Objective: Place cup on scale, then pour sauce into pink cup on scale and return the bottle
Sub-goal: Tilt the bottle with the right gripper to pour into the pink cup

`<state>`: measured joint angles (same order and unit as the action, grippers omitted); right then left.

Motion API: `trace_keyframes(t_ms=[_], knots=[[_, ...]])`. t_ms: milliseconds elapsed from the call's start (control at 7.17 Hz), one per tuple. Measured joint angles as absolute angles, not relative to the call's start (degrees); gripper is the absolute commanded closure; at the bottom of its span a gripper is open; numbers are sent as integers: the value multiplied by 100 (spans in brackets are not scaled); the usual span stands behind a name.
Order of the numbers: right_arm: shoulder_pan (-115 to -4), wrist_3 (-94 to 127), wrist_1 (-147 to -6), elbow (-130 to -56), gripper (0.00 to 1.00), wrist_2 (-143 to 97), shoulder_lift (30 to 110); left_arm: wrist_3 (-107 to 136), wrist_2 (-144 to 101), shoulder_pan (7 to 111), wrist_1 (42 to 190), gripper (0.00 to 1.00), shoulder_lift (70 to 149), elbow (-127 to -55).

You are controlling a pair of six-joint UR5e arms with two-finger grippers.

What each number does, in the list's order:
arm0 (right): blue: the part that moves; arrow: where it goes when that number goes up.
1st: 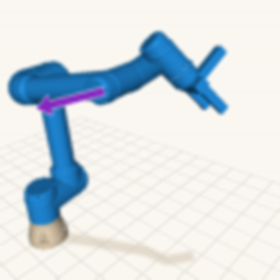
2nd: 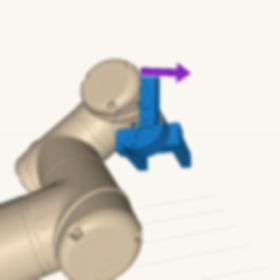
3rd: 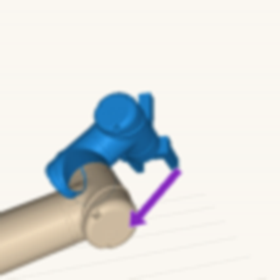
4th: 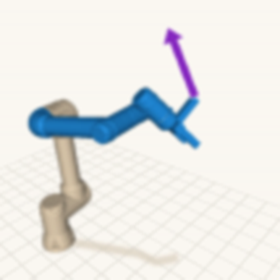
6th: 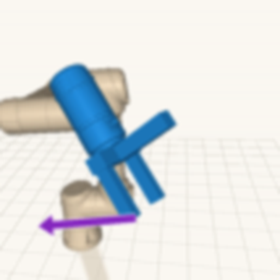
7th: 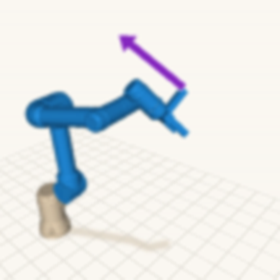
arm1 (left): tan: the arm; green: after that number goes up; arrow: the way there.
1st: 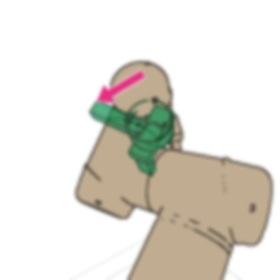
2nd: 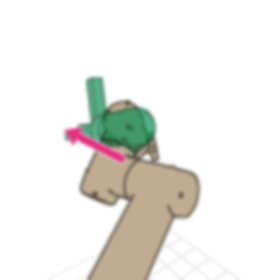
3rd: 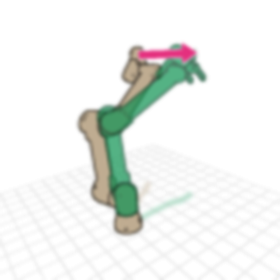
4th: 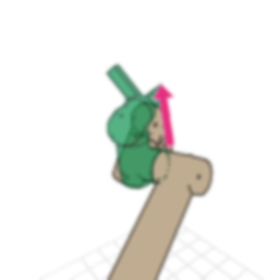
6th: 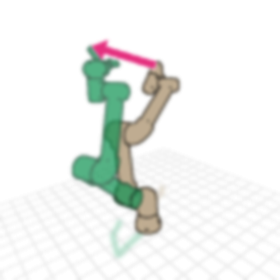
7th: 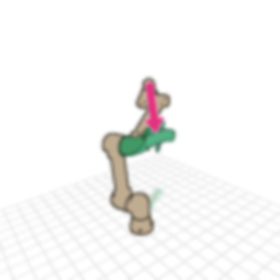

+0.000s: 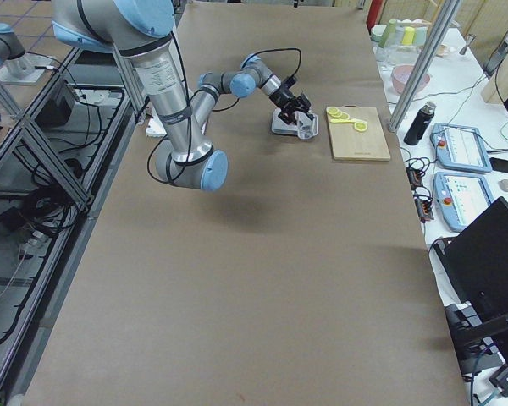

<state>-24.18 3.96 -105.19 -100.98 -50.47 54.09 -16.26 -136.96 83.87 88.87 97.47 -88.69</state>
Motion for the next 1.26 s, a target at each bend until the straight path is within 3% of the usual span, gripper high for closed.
trace_keyframes(t_ms=[1256], knots=[[-2309, -115, -11123, -10006, 87, -4387, 5368, -1626, -13702, 8463, 8863, 2, 9747, -8868]])
